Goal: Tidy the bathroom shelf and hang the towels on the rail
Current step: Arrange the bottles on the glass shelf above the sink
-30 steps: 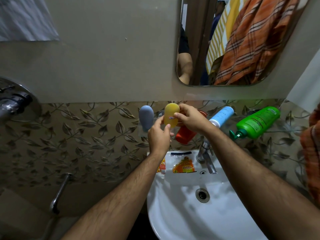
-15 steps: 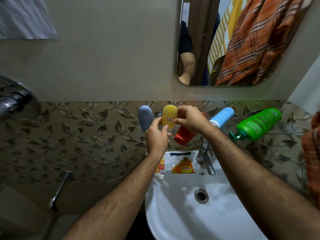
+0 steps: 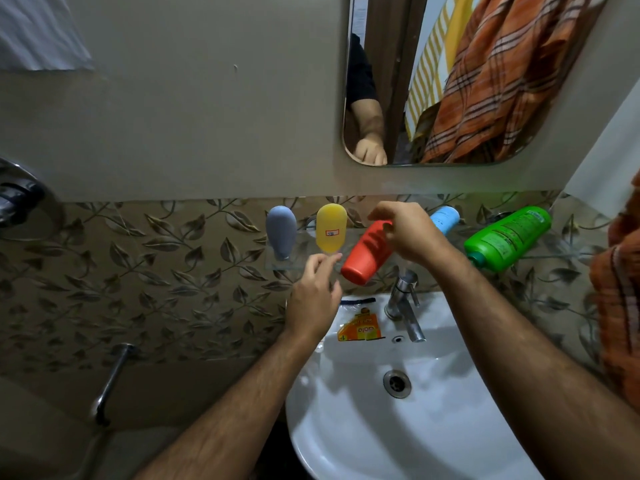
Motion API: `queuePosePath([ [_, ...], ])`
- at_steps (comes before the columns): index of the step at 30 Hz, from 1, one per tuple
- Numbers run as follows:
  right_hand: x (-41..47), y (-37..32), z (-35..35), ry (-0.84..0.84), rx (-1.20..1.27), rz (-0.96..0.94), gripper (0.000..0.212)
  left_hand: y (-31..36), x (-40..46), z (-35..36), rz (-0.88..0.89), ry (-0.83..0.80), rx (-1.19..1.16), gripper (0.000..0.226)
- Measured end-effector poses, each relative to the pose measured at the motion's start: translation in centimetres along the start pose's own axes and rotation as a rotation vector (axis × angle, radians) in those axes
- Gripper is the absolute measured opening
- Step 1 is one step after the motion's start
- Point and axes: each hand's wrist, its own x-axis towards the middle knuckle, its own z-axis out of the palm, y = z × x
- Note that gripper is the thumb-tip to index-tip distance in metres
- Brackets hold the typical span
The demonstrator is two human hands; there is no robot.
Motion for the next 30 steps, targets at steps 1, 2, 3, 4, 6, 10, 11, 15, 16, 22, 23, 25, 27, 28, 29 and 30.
queuePosePath([
  [1, -0.2, 0.3, -0.1, -0.015, -0.060, 0.003, 0.036, -0.1, -0.2, 0.1, 0.039, -0.036, 0.060, 0.060],
  [2, -0.5, 0.4, -0.2, -0.036, -0.107, 0.004, 0.036, -0.1, -0.3, 0.3, 0.067, -0.063, 0.103, 0.068],
  [3, -0.7, 0.5, -0.1, -0.059, -0.140, 0.000, 0.036, 0.0, -0.3, 0.4, 0.089, -0.074, 0.130, 0.073],
  [4, -1.0, 0.4, 0.0, -0.081, -0.159, -0.012, 0.035, 0.2, -0.2, 0.6, 0.107, -0.068, 0.145, 0.075],
  [6, -1.5, 0.4, 0.3, -0.118, -0.173, -0.056, 0.034, 0.7, 0.2, 0.7, 0.132, -0.034, 0.151, 0.070],
  [10, -2.1, 1.0, 0.8, -0.160, -0.146, -0.129, 0.038, 1.4, 0.9, 0.4, 0.183, 0.021, 0.108, 0.059],
  [11, -2.2, 1.1, 0.7, -0.160, -0.132, -0.149, 0.041, 1.6, 1.1, 0.2, 0.190, 0.033, 0.088, 0.057],
  [15, -2.1, 1.7, 0.3, -0.095, -0.054, -0.198, 0.043, 3.5, 2.6, -0.9, 0.214, 0.097, -0.030, 0.051],
  [16, -1.9, 1.9, 0.1, -0.049, -0.011, -0.213, 0.040, 4.2, 3.0, -1.2, 0.212, 0.119, -0.069, 0.049],
  [22, -0.9, 3.1, -1.2, 0.046, 0.418, -0.105, 0.040, 8.0, 6.0, -1.8, 0.037, 0.192, -0.296, 0.049],
  [23, -0.6, 3.4, -1.3, 0.048, 0.471, -0.087, 0.040, 8.3, 6.4, -1.6, 0.003, 0.168, -0.334, 0.049],
  [25, -0.1, 3.8, -1.8, 0.042, 0.569, -0.058, 0.039, 8.8, 6.9, -0.9, -0.059, 0.110, -0.395, 0.048],
  [27, 0.2, 4.1, -2.2, 0.027, 0.666, -0.029, 0.034, 9.0, 7.2, 0.1, -0.102, 0.085, -0.409, 0.048],
  [28, 0.3, 4.3, -2.3, 0.019, 0.707, -0.014, 0.032, 9.0, 7.3, 0.5, -0.120, 0.080, -0.406, 0.049],
  [29, 0.4, 4.4, -2.5, 0.008, 0.745, -0.004, 0.030, 9.1, 7.3, 1.0, -0.130, 0.076, -0.405, 0.049],
  [30, 0.4, 4.5, -2.6, -0.003, 0.773, 0.007, 0.030, 9.1, 7.3, 1.4, -0.137, 0.071, -0.405, 0.050],
])
